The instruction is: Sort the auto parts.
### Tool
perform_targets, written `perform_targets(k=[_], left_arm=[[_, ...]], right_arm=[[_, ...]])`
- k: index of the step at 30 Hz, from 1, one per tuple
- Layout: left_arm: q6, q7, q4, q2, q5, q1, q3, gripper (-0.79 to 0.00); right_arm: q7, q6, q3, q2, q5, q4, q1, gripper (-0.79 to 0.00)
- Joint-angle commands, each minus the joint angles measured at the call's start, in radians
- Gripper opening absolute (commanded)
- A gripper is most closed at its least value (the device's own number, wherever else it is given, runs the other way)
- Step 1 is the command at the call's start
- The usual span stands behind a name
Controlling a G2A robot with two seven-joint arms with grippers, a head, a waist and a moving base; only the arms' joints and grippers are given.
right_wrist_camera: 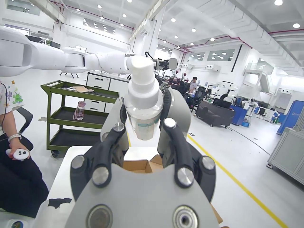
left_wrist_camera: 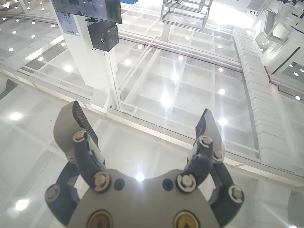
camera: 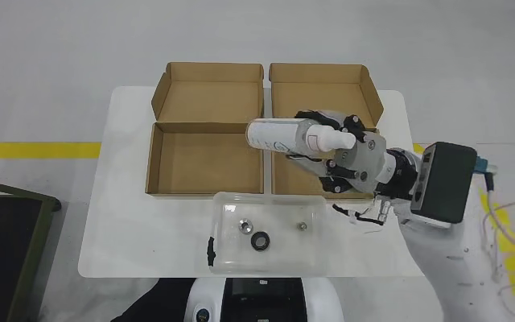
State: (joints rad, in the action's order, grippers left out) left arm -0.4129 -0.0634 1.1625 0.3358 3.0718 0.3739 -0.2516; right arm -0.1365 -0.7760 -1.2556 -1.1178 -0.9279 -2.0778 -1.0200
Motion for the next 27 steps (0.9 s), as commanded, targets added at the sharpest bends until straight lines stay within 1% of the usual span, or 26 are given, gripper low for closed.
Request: perform_targets(k=[1, 8, 17, 22, 27], left_arm=[[0.000, 0.000, 0.000, 0.000, 0.000, 0.000, 0.000, 0.000], [0.000, 0.000, 0.000, 0.000, 0.000, 0.000, 0.000, 0.000], [0.000, 0.000, 0.000, 0.000, 0.000, 0.000, 0.000, 0.000], [0.000, 0.000, 0.000, 0.000, 0.000, 0.000, 0.000, 0.000], [0.000, 0.000, 0.000, 0.000, 0.000, 0.000, 0.000, 0.000]], right_arm=[[-0.017, 0.016, 0.005, -0.002, -0.024, -0.013, -0.013, -0.785], [-0.049, 0.049, -0.001, -0.005, -0.048, -0.055, -0.053, -0.785], [-0.047, -0.004, -0.054, 0.002, -0.041, -0.041, -0.105, -0.785], [0.018, 0.003, -0.052, 0.005, -0.024, -0.044, -0.139, -0.785], [0.078, 0.023, -0.051, 0.009, -0.048, -0.067, -0.212, -0.785]])
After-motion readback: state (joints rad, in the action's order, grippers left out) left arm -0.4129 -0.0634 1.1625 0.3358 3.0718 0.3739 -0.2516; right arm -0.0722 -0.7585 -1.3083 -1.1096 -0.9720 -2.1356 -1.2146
